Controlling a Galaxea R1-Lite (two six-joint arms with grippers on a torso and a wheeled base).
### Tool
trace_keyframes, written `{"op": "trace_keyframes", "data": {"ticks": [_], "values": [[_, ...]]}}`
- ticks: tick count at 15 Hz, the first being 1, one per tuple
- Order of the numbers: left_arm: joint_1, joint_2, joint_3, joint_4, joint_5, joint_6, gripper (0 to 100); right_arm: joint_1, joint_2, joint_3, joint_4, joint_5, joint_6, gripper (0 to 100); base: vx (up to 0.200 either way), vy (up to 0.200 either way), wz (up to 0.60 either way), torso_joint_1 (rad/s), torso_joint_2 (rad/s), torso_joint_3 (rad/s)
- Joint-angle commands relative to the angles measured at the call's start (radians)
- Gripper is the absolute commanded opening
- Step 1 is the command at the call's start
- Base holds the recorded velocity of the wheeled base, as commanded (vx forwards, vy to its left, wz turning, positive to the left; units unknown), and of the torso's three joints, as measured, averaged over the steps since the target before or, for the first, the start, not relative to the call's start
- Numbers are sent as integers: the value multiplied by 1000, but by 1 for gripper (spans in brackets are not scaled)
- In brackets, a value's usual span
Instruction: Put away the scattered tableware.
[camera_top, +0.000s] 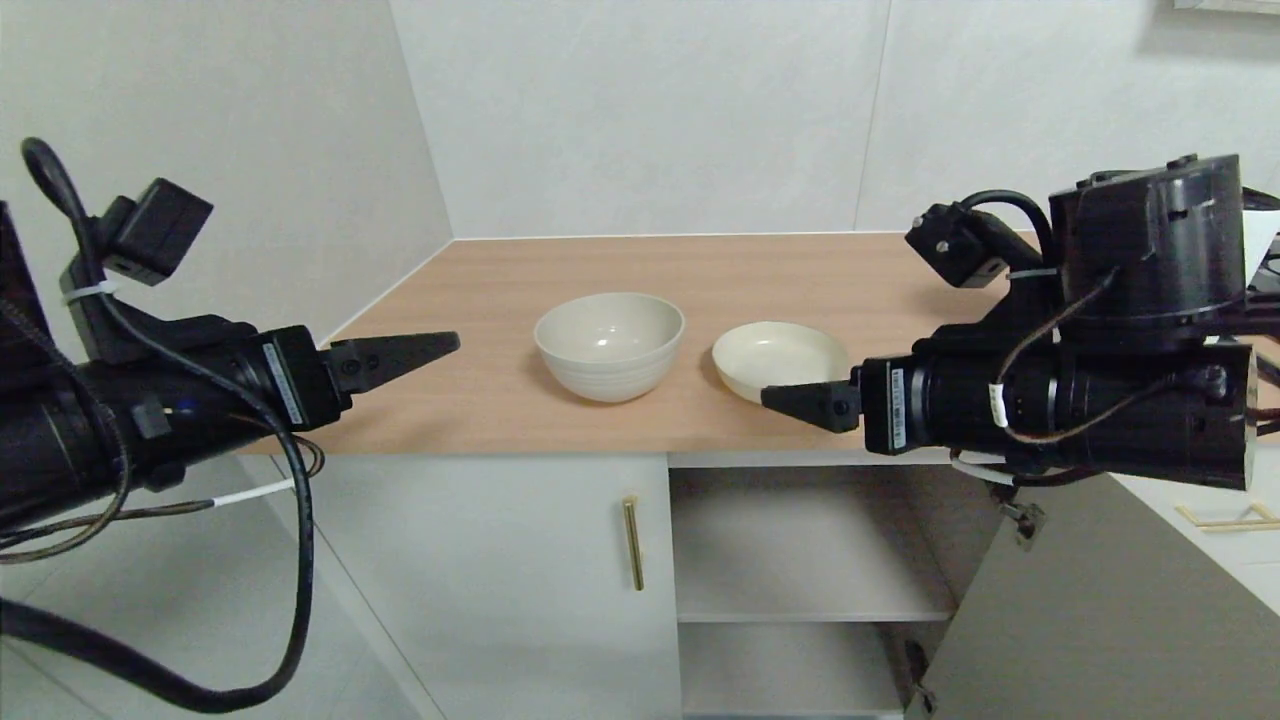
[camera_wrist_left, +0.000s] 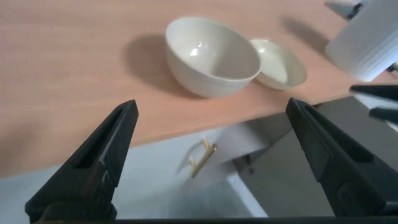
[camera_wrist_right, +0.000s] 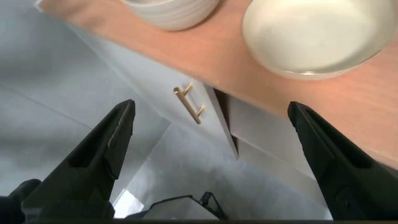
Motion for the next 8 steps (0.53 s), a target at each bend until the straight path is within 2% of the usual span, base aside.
{"op": "trace_keyframes", "data": {"ticks": [1, 2, 4, 5, 6, 7, 8], "values": [[-3, 35, -114, 143, -2, 2, 100, -34, 39, -155, 132, -13, 27, 100, 0, 0, 0, 0, 0, 0], [-12, 42, -134, 188, -2, 1, 100, -40, 49, -169, 156, -21, 61, 100, 0, 0, 0, 0, 0, 0], [-67, 81, -201, 263, 18, -10, 100, -49, 122, -217, 161, -55, 108, 100, 0, 0, 0, 0, 0, 0], [-104, 97, -219, 269, 37, -31, 100, -47, 144, -228, 158, -98, 114, 100, 0, 0, 0, 0, 0, 0], [-126, 129, -246, 268, 64, -68, 100, -47, 161, -237, 153, -128, 116, 100, 0, 0, 0, 0, 0, 0], [-139, 169, -281, 263, 118, -119, 100, -47, 173, -243, 142, -145, 127, 100, 0, 0, 0, 0, 0, 0], [-141, 177, -278, 261, 153, -129, 100, -49, 171, -243, 141, -142, 150, 100, 0, 0, 0, 0, 0, 0]]}}
